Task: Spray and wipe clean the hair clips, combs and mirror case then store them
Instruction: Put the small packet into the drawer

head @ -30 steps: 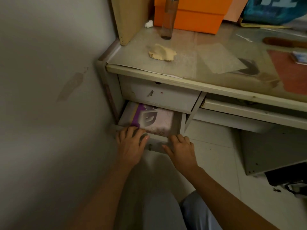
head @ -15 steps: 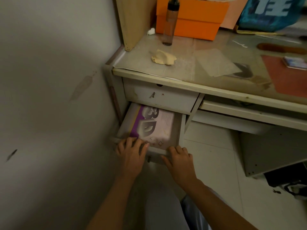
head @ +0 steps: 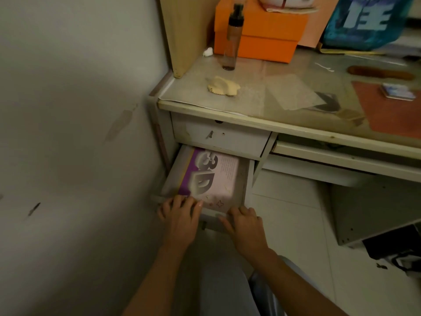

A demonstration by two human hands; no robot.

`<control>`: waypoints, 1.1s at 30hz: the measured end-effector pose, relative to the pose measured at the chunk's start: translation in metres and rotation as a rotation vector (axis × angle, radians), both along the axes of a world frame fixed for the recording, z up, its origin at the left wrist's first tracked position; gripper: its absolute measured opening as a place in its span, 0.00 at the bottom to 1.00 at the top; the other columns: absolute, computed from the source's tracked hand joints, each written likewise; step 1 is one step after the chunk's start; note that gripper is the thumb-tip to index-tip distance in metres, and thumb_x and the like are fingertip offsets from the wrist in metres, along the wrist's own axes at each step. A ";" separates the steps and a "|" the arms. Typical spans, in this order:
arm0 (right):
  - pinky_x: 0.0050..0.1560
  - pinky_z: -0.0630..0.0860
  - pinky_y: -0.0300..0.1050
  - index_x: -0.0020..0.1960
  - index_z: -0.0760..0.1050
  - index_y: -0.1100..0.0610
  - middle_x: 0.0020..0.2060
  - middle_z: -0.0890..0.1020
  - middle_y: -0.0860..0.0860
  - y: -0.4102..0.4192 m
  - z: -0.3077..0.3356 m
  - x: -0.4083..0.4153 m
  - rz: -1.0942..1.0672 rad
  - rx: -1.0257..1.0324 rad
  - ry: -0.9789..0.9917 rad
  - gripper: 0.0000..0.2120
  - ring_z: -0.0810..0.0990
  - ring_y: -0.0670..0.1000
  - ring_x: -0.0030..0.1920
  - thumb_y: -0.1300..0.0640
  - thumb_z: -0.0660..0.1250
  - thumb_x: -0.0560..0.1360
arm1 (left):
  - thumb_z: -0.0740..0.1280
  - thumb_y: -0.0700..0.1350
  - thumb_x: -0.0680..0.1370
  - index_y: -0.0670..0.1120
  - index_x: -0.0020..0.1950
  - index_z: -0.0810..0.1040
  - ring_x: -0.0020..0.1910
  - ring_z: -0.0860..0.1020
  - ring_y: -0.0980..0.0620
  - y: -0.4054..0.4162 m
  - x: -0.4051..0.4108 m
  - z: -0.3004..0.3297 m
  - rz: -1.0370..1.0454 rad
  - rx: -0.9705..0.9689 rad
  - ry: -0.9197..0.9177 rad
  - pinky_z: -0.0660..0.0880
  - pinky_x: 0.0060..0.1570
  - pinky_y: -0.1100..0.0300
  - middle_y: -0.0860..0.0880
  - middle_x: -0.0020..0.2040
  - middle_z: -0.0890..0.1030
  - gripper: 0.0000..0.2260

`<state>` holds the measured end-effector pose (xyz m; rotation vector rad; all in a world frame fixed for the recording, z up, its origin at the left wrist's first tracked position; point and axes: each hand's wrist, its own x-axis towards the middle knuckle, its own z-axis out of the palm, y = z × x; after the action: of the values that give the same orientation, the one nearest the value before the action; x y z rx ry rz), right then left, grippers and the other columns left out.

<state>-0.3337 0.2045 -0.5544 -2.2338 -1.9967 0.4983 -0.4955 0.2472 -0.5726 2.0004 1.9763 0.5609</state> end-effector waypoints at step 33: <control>0.39 0.80 0.43 0.52 0.83 0.55 0.46 0.84 0.51 0.060 0.268 0.027 0.075 0.332 0.045 0.12 0.84 0.52 0.43 0.57 0.74 0.68 | 0.49 0.55 0.80 0.47 0.62 0.80 0.58 0.79 0.37 0.043 0.032 0.283 -0.142 -0.005 0.223 0.72 0.54 0.35 0.40 0.64 0.77 0.24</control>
<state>-0.3069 0.2641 -0.2869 -1.9394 -1.9766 0.2013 -0.4635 0.2905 -0.2894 2.2638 1.9300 0.3110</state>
